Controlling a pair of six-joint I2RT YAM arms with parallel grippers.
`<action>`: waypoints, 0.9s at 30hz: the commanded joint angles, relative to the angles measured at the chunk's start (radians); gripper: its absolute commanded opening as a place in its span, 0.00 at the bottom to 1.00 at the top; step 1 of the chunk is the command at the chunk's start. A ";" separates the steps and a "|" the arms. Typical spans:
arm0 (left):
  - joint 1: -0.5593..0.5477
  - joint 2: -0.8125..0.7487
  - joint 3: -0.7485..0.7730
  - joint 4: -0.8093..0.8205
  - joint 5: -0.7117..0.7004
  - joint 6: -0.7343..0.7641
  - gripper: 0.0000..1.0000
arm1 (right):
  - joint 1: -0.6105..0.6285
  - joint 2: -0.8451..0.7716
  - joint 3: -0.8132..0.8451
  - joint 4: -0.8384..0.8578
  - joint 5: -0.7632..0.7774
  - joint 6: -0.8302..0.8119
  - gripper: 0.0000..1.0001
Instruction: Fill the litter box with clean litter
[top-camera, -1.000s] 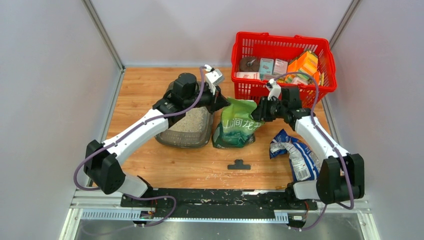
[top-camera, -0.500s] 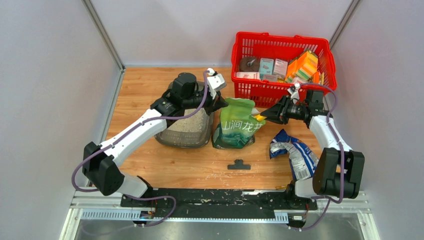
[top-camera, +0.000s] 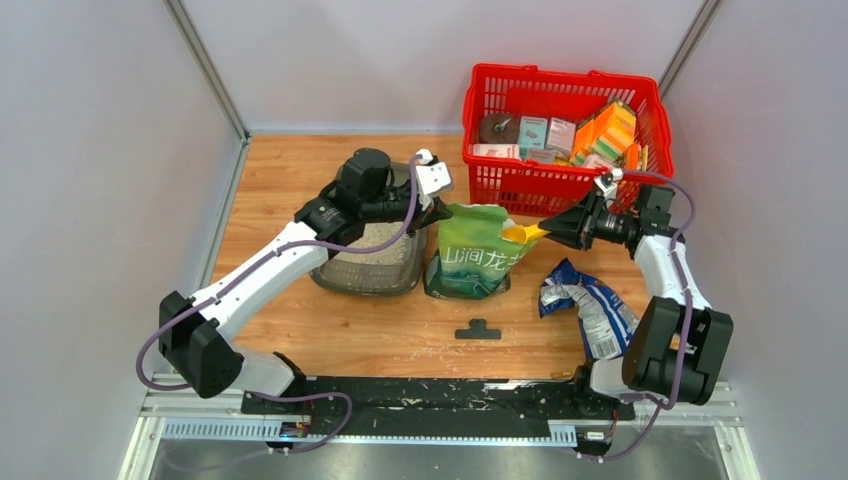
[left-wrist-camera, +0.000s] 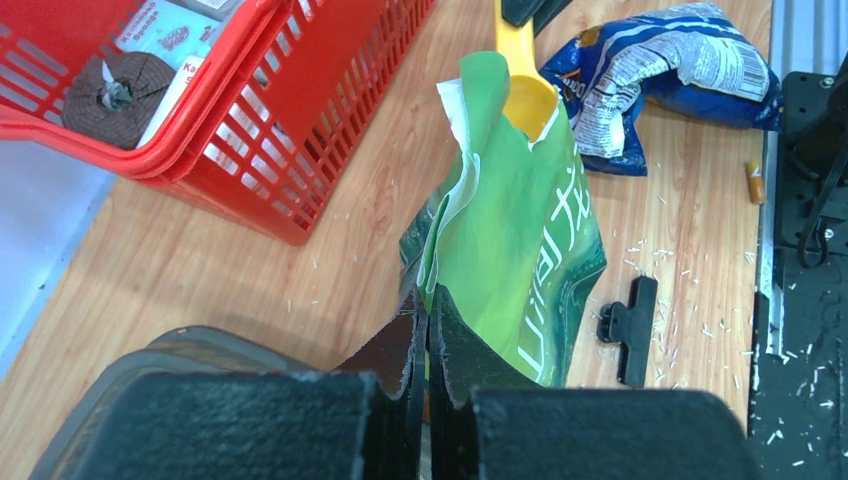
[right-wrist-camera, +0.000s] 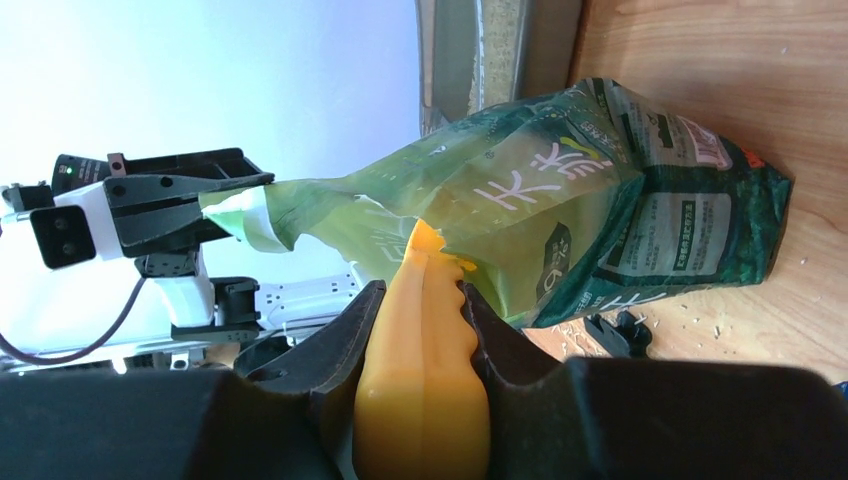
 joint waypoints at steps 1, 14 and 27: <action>0.026 -0.065 0.068 0.005 -0.057 0.082 0.00 | -0.038 -0.018 0.062 -0.070 -0.096 -0.119 0.00; 0.027 -0.054 0.071 0.003 -0.057 0.093 0.00 | -0.128 0.054 0.161 -0.376 -0.260 -0.322 0.00; 0.026 -0.038 0.097 -0.035 -0.063 0.099 0.00 | -0.205 0.278 0.298 -1.149 -0.360 -1.162 0.00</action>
